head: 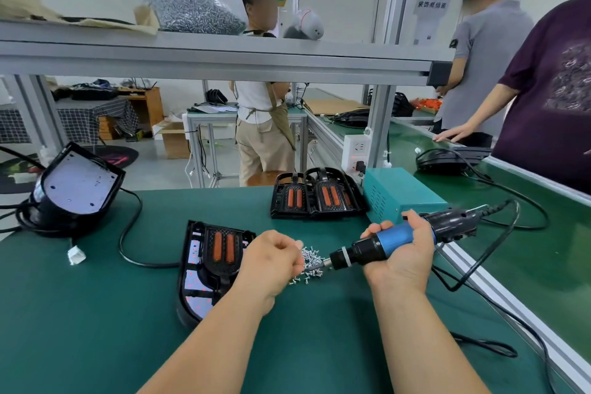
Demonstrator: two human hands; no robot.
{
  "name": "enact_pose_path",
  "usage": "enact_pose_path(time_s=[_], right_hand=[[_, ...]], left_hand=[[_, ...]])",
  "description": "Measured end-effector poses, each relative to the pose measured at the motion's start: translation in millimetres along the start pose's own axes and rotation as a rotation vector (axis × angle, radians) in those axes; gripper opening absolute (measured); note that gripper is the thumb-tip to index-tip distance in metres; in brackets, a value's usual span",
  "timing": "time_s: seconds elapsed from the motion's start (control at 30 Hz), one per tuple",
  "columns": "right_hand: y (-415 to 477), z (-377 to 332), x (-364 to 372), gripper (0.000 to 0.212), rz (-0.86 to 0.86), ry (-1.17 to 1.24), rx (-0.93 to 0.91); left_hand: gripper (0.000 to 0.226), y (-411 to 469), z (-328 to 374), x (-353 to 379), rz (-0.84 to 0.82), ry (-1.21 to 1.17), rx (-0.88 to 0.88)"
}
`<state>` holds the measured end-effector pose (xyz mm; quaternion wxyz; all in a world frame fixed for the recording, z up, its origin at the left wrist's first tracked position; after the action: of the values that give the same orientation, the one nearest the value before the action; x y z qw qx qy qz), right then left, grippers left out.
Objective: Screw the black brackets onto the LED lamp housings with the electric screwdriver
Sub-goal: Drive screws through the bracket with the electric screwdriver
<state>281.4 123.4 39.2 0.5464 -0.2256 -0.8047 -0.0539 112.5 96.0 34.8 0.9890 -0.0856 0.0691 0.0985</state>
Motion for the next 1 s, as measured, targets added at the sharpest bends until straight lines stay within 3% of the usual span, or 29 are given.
enact_pose_path(time_s=[0.17, 0.3, 0.53, 1.0], right_hand=[[-2, -1, 1, 0.021, 0.016, 0.037, 0.009], [-2, -2, 1, 0.019, 0.019, 0.101, 0.018], [-1, -4, 2, 0.017, 0.019, 0.217, 0.041], [-4, -2, 4, 0.017, 0.019, 0.234, 0.053]], left_hand=[[0.015, -11, -8, 1, -0.117, -0.498, -0.121], [0.015, -18, -6, -1, -0.086, -0.822, -0.212], [0.016, -26, -6, 4, -0.086, -1.0, -0.297], [0.015, -31, -8, 6, -0.105, -1.041, -0.314]])
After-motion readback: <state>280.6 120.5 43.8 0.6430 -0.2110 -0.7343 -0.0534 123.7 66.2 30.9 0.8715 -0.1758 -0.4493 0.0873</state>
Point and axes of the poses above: each hand's wrist, its own y-axis towards the middle knuckle, its own x-axis out of the palm, z = x × y, the point moved 1 cm from there along y, towards the middle knuckle, and after that the axes turned 5 degrees about -x, right-handed, at the moved point
